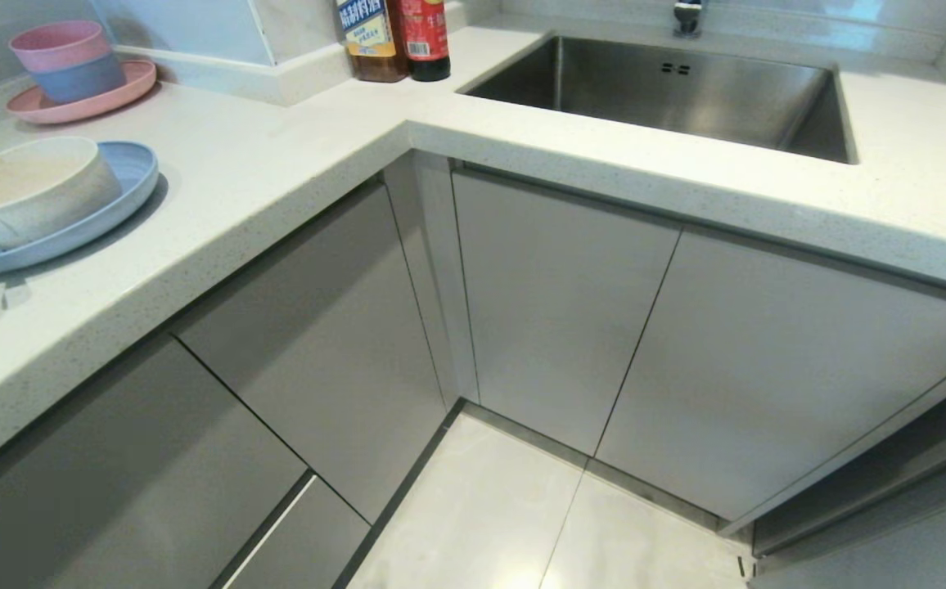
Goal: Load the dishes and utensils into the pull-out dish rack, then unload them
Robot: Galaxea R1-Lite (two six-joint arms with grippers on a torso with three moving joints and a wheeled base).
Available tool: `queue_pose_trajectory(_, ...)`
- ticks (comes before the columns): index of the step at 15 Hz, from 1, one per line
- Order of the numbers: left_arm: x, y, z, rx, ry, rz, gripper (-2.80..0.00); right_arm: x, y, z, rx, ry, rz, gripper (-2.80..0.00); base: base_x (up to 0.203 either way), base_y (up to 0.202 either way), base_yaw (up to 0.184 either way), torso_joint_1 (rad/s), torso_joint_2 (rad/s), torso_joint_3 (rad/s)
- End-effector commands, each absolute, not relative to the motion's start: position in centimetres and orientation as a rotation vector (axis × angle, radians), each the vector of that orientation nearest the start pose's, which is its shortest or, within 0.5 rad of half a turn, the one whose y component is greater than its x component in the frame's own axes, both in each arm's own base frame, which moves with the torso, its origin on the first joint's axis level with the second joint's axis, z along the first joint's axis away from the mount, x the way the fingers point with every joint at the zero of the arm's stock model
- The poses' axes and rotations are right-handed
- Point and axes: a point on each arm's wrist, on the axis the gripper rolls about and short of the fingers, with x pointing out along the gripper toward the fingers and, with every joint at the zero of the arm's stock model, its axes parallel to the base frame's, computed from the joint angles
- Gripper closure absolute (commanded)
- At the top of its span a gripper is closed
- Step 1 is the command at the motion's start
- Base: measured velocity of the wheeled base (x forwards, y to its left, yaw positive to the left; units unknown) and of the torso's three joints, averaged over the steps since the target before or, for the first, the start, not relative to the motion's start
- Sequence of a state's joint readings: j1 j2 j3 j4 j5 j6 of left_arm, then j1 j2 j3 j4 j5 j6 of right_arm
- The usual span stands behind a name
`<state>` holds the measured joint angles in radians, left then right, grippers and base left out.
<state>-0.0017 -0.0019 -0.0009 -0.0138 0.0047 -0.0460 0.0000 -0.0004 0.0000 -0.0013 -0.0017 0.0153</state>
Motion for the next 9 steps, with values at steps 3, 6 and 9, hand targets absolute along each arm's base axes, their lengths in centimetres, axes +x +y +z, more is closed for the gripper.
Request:
queue_pose_trajectory(3, -2.2, 0.02, 7.58, -0.043, -0.022, 0.004, 0.0, -2.27, 0.0, 7.52, 0.015, 0.0, -0.002, 0.0, 0.0, 0.0, 0.0, 0.0, 0.0, 0.0)
queue_pose_trajectory(6, -2.2, 0.03, 7.58, -0.074, -0.022, 0.011, 0.0, -2.27, 0.0, 7.54, 0.015, -0.001, -0.002, 0.0, 0.0, 0.0, 0.0, 0.002, 0.0, 0.059)
queue_pose_trajectory(9, -2.2, 0.04, 7.58, -0.082, -0.022, 0.016, 0.0, -2.27, 0.0, 7.52, 0.015, 0.0, -0.002, 0.0, 0.0, 0.0, 0.0, 0.001, 0.0, 0.175)
